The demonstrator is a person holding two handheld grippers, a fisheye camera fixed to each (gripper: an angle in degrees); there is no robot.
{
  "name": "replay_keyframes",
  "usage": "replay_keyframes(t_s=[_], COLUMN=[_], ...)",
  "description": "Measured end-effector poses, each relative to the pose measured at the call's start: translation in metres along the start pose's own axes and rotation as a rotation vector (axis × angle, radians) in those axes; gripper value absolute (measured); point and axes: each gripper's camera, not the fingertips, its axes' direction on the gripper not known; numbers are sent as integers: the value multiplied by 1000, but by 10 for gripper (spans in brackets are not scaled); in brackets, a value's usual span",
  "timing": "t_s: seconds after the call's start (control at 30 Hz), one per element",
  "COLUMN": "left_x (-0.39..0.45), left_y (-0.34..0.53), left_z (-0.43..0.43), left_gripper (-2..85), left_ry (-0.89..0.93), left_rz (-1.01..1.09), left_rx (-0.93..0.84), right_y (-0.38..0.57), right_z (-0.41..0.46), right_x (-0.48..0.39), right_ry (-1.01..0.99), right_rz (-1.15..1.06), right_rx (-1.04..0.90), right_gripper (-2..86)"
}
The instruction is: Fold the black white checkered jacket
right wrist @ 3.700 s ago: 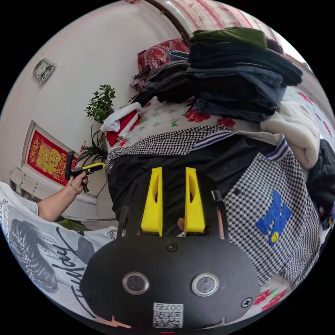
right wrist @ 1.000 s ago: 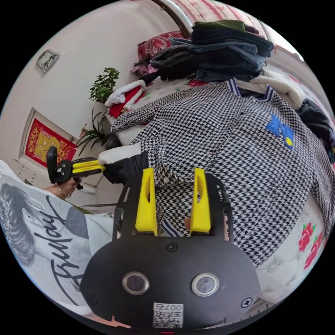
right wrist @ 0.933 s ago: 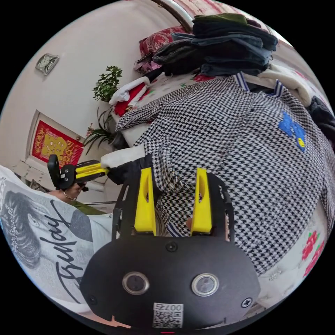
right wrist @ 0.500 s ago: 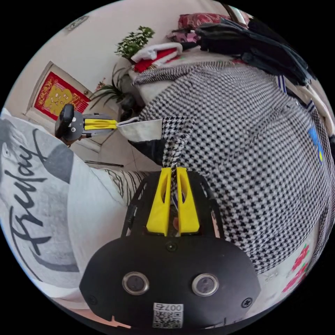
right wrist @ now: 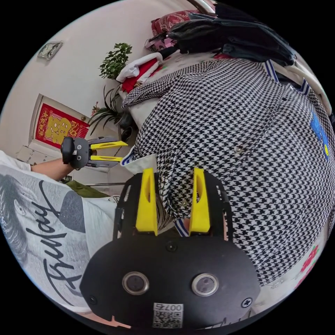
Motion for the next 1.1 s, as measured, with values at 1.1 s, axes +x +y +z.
replay_keyframes(t_s=[1.1], left_x=[-384], left_y=[58], left_z=[65], left_gripper=[28], left_ry=[975], left_rz=[-727], left_rx=[-128], right_y=[74], right_z=[96], right_x=[-27], right_ry=[111], right_rz=[-409], right_rx=[-392], right_gripper=[43])
